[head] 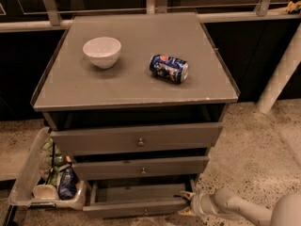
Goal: Open bottom drawer
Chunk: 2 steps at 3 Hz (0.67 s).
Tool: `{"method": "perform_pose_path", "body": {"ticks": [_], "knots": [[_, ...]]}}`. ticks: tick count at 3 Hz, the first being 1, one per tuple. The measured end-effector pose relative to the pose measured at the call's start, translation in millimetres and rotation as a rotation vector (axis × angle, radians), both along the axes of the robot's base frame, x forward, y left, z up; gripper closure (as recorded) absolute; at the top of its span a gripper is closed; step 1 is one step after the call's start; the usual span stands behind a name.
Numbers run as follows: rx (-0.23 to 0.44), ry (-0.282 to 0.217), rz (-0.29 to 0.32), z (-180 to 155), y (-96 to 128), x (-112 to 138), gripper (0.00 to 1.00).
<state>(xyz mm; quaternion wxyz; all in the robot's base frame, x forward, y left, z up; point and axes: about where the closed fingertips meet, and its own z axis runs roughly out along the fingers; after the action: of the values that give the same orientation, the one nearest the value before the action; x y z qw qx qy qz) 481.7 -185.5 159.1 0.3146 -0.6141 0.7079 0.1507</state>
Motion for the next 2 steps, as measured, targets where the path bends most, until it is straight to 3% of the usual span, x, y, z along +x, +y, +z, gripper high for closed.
{"method": "perform_pose_path", "body": {"ticks": [1, 2], "knots": [[0.006, -0.023, -0.004, 2.7, -20.1, -48.5, 0.6], [0.009, -0.034, -0.001, 8.1, -24.4, -67.7, 0.85]]}}
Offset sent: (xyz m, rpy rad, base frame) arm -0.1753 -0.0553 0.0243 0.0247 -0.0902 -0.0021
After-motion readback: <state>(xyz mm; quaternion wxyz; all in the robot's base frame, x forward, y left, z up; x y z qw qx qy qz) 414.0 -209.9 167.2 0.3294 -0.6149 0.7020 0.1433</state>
